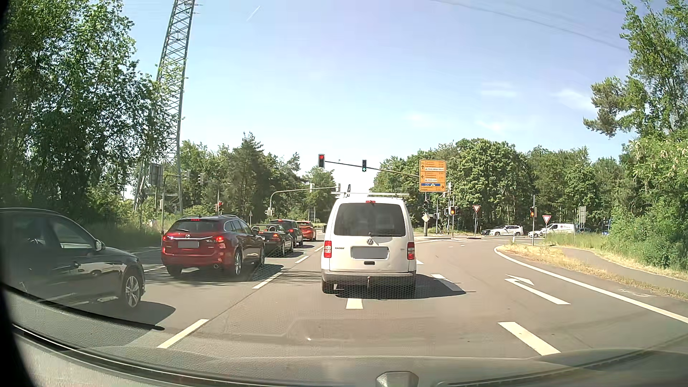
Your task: Follow the waypoints while adhering to traffic rules and regulations
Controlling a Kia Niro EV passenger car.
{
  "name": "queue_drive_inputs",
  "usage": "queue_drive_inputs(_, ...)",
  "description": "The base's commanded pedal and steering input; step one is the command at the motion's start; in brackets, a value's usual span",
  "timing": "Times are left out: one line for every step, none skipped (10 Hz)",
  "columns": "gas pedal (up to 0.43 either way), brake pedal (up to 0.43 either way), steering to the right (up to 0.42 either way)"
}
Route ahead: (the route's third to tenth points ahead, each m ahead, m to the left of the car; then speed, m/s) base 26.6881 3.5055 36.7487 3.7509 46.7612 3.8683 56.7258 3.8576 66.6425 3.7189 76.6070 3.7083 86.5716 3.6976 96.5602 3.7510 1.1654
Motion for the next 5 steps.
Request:
queue_drive_inputs(0.177,0.03,0.007)
queue_drive_inputs(0.189,0.03,0.007)
queue_drive_inputs(0.22,0.03,0.007)
queue_drive_inputs(0.228,0.03,0.007)
queue_drive_inputs(0.248,0.03,0.006)
